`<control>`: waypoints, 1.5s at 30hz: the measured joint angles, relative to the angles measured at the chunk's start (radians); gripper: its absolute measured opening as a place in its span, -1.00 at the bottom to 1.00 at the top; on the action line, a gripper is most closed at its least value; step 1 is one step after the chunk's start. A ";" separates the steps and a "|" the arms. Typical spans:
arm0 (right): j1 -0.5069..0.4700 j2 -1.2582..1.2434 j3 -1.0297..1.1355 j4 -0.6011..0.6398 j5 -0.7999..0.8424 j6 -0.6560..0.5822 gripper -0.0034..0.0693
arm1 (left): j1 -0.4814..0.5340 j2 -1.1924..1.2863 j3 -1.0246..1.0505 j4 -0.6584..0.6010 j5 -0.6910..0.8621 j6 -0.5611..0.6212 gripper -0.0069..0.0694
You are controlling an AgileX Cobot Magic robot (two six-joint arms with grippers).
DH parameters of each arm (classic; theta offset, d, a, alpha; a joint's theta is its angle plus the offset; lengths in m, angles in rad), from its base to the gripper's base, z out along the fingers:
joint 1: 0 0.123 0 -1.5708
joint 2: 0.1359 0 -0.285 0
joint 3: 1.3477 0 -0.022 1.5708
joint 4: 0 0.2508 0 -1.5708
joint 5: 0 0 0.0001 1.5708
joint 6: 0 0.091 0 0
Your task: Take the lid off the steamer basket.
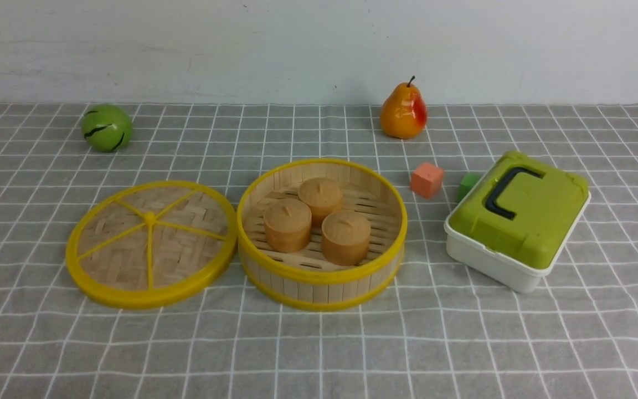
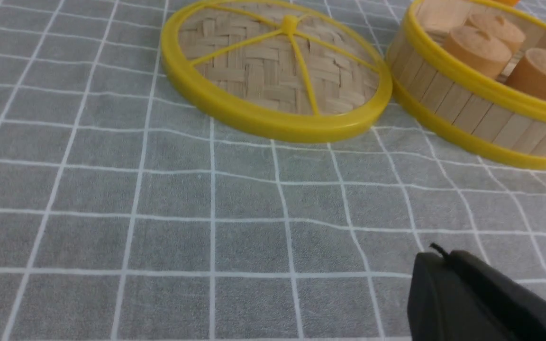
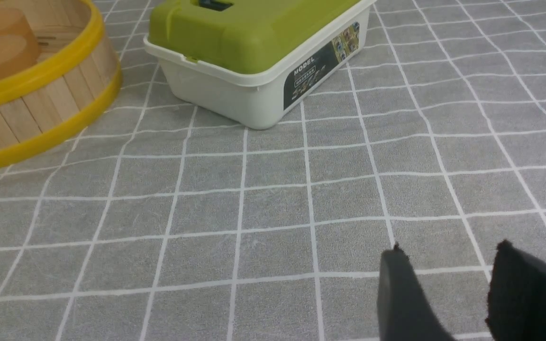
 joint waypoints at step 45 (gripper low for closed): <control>0.000 0.000 0.000 0.000 0.000 0.000 -0.24 | 0.000 0.006 0.042 0.037 -0.028 0.000 -0.85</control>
